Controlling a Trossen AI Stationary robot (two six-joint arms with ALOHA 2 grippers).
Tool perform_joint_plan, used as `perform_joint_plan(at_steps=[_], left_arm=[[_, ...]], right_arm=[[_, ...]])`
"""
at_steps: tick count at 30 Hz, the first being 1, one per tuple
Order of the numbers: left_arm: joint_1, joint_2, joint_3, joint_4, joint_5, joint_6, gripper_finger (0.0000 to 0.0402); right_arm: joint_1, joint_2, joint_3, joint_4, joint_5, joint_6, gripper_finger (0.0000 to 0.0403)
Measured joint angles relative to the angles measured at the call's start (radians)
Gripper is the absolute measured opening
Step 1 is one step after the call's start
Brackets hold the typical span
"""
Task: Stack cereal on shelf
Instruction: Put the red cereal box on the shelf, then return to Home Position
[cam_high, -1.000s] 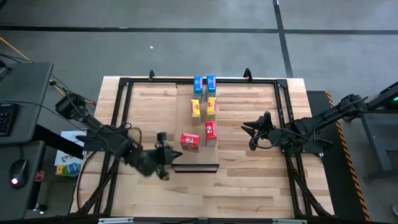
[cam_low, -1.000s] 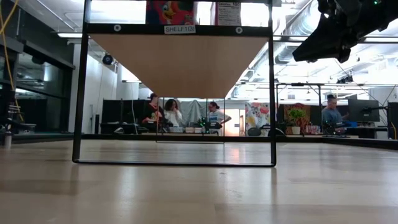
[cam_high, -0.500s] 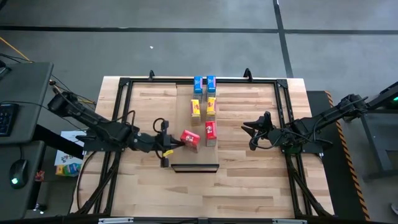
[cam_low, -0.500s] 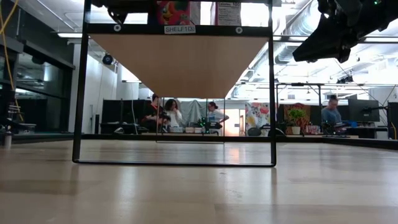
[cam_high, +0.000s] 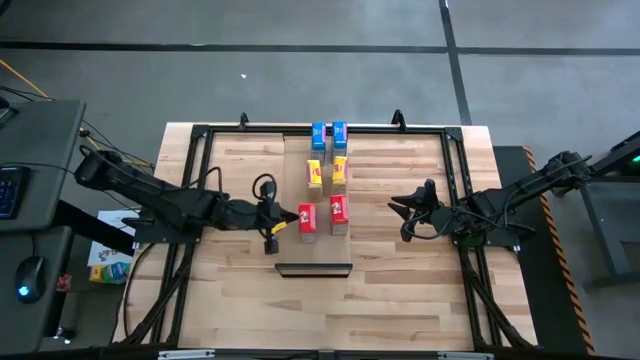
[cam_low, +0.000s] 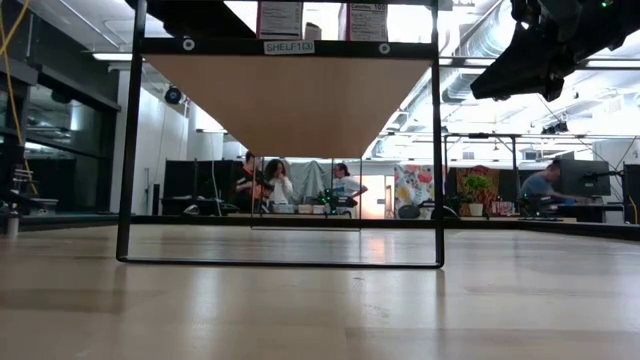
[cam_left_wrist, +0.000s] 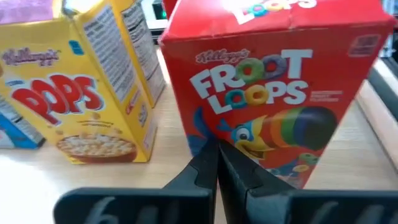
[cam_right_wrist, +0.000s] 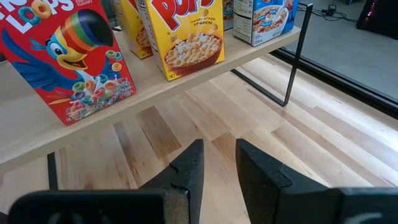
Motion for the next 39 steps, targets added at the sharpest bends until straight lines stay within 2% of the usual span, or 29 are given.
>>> perform_joint_plan(at_steps=[8,15,24,30,39], left_arm=[[0.029,0.0,0.0,0.03,0.047,0.0,0.0],[-0.003,0.001,0.0,0.009,0.061,-0.065,0.0],[-0.036,0.096,-0.003,0.055,0.06,-0.139,0.0],[-0.021,0.162,-0.001,0.121,0.041,-0.137,0.0],[-0.007,0.115,-0.001,0.113,-0.022,-0.131,0.0]], right_arm=[[0.0,0.0,0.0,0.0,0.0,0.0,0.0086],[0.0,0.0,0.0,0.0,0.0,0.0,0.0086],[0.0,0.0,0.0,0.0,0.001,0.0,0.0086],[0.0,0.0,0.0,0.0,0.001,0.0,0.0086],[0.0,0.0,0.0,-0.001,0.001,0.0,0.0086]])
